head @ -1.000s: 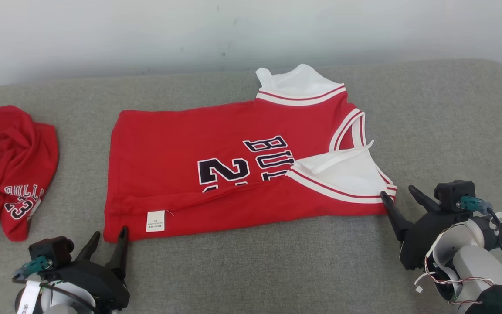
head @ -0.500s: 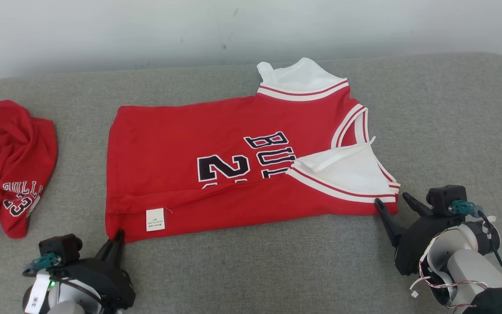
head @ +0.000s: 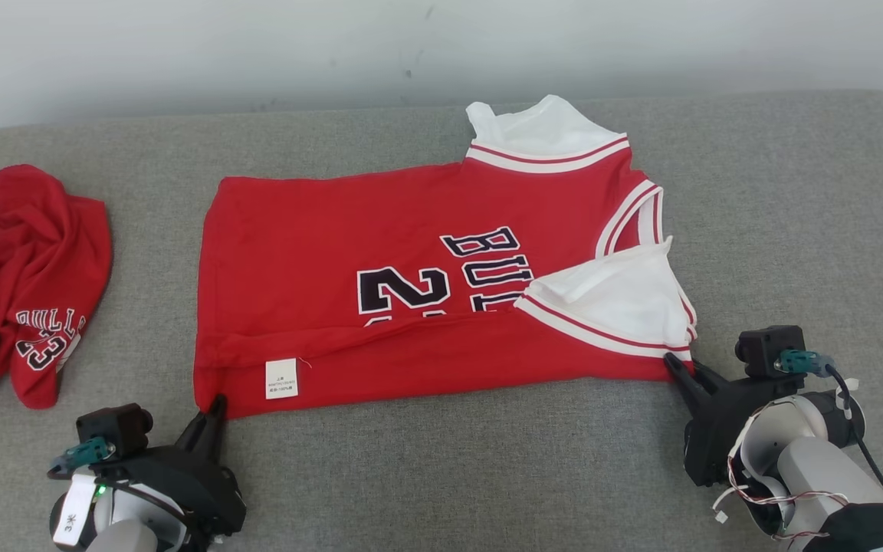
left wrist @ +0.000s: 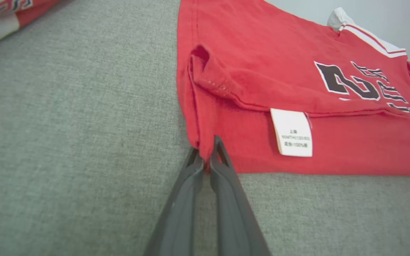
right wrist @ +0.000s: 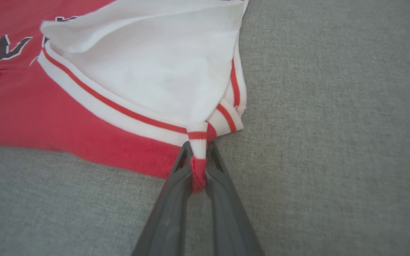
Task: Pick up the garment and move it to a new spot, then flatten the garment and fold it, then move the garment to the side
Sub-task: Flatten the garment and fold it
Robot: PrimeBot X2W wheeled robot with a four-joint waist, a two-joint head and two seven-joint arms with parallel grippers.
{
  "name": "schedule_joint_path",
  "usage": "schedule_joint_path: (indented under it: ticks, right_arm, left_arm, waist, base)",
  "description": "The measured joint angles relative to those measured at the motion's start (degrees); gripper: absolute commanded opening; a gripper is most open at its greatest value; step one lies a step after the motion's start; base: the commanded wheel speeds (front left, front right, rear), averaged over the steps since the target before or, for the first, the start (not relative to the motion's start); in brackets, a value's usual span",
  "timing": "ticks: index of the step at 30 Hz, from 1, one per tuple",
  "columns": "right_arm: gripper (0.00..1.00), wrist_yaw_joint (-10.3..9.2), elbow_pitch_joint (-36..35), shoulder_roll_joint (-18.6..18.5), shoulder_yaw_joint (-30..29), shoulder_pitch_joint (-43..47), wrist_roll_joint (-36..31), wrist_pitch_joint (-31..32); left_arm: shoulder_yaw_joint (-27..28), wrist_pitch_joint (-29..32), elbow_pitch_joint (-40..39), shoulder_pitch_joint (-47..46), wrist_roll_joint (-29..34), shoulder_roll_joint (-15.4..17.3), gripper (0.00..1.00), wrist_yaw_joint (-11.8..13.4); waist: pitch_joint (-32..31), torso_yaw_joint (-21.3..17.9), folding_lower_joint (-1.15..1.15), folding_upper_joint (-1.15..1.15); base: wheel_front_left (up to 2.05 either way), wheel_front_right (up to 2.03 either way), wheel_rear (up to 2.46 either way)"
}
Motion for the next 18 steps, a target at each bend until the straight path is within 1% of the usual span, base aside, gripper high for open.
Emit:
schedule_joint_path:
  ticks: [3, 10, 18]
  right_arm:
    - [0.0, 0.0, 0.2, 0.1, 0.0, -0.4, 0.0, 0.1]
    - [0.0, 0.24, 1.5, -0.1, -0.7, -0.1, 1.2, -0.2]
    - [0.0, 0.75, 2.5, -0.4, -1.7, 5.9, 3.1, -1.6]
  left_arm:
    - [0.0, -0.5, 0.9, -0.3, -0.1, 0.0, 0.0, -0.4]
    - [-0.4, -0.9, 3.3, -0.4, -0.1, -0.2, 0.0, -0.5]
    - [-1.0, -1.5, 5.8, 3.2, -0.3, -0.3, 0.0, -0.9]
  waist:
    - [-0.1, 0.0, 0.0, 0.0]
    - [-2.0, -0.3, 0.01, 0.01]
    - [-6.8, -0.7, 0.0, 0.01]
  base:
    - [0.0, 0.0, 0.0]
    - [0.0, 0.0, 0.0]
    - [0.0, 0.0, 0.0]
